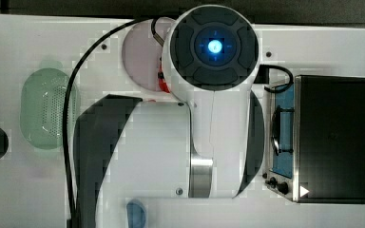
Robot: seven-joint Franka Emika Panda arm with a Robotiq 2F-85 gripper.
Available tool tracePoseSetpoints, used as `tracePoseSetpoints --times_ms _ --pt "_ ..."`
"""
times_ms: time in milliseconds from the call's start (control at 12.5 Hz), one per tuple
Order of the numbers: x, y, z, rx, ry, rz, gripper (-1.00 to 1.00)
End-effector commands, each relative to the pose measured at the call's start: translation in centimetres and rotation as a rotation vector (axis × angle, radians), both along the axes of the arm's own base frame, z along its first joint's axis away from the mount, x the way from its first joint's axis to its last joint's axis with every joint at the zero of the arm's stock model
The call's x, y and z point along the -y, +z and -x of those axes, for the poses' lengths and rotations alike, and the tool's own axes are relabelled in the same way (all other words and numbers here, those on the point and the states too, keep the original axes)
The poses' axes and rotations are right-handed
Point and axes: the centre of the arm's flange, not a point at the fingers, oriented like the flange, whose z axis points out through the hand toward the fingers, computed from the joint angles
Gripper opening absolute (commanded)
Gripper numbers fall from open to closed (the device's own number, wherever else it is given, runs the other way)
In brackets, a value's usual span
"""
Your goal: Pick ketchup from plate and place it on table.
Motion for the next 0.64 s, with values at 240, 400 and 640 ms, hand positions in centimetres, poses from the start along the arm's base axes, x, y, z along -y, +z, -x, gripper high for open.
tracePoseSetpoints --times_ms 240,400,640 --pt "1.0 4.0 6.6 -0.063 -0.082 -0.003 0.99" --pt "0.8 3.9 6.4 -0.059 -0.074 -0.003 1.00" --pt "0.3 2.6 5.3 -0.068 0.033 -0.004 1.00"
